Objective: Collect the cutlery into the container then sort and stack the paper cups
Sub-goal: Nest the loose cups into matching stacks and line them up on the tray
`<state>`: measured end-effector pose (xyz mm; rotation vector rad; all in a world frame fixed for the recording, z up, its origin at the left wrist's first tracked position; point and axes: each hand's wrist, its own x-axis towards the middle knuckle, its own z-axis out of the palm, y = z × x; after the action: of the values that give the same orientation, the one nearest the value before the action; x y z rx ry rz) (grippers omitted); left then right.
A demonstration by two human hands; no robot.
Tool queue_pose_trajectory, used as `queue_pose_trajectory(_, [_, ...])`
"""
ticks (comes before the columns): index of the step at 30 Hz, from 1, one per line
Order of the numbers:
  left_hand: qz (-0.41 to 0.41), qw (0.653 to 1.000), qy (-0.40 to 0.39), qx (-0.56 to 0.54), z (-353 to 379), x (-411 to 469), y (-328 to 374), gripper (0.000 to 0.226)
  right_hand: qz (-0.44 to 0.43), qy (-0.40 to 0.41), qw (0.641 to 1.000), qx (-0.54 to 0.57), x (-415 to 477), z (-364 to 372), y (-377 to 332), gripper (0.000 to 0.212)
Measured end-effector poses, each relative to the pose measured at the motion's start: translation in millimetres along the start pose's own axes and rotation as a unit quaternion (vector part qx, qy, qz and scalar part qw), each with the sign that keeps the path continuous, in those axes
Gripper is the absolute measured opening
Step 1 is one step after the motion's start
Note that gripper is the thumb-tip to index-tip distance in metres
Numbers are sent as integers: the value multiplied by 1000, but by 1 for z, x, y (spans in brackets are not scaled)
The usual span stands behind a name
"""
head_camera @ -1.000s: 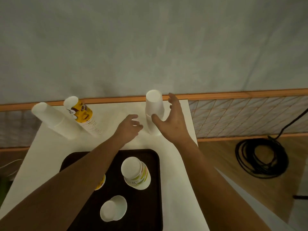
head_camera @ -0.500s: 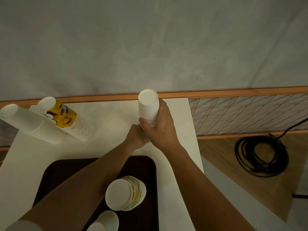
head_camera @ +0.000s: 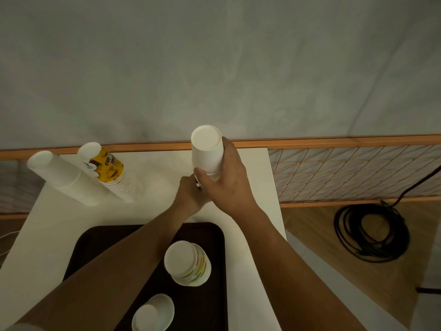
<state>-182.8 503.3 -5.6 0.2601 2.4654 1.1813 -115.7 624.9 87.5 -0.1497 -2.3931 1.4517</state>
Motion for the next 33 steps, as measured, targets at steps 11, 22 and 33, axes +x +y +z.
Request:
queue_pose_trajectory(11, [40,984,167,-58,-89,-117,62,70,-83,-45,995,42,-27,-35,-129,77])
queue_pose_trajectory(22, [5,980,179,-91,-110,-308,45,82,-94,-128,987,17,-132,-64,-224,49])
queue_pose_trajectory(33, [-104,984,120,-84,-74,-404,-3,94,-89,-203,975,1,-191,-21,-221,61])
